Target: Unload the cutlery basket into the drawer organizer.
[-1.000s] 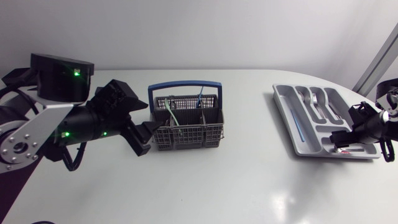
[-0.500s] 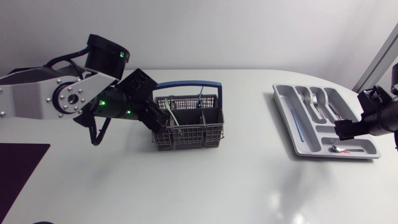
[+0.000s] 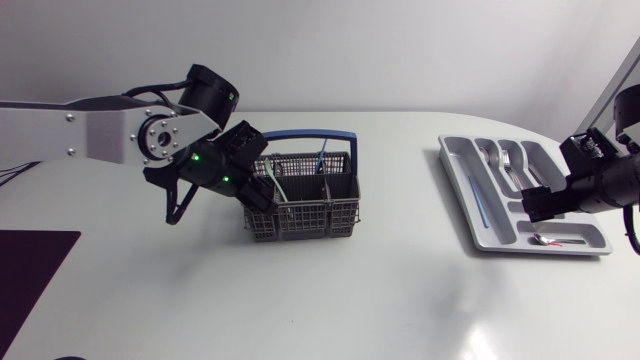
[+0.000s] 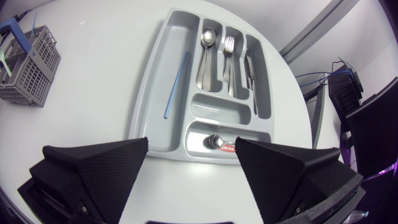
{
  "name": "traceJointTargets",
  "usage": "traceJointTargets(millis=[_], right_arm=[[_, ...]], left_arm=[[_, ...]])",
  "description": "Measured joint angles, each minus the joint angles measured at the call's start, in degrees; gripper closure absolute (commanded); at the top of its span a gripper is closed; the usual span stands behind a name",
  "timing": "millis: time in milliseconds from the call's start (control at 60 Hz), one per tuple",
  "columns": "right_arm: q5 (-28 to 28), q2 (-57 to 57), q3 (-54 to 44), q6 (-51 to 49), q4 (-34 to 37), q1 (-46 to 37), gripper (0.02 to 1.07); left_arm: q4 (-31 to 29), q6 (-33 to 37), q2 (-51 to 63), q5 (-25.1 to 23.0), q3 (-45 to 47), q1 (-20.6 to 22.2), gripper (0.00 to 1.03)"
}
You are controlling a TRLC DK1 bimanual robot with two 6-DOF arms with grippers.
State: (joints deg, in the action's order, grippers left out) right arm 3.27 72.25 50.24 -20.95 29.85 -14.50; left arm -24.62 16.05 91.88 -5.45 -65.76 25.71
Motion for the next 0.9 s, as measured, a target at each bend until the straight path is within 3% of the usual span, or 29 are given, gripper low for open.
traceJointTargets(millis=[150, 317, 583, 900], right_arm=[[0.0, -0.7, -1.1, 0.4, 0.2, 1.3, 0.06], [0.0, -1.5, -1.6, 0.4, 0.4, 1.3, 0.06], [0.0, -2.8, -2.0, 0.4, 0.4, 1.4, 0.07], [0.1, -4.8, -2.5, 0.4, 0.7, 3.2, 0.07]], left_arm=[[-0.1, -0.9, 1.2, 0.0, -0.7, 0.0, 0.79], [-0.4, -1.3, 2.3, 0.2, -1.5, 0.2, 0.79], [-0.4, -2.1, 3.7, 0.2, -2.2, 0.4, 0.99], [-3.0, -3.2, 0.5, -2.1, -2.6, -0.6, 1.0]])
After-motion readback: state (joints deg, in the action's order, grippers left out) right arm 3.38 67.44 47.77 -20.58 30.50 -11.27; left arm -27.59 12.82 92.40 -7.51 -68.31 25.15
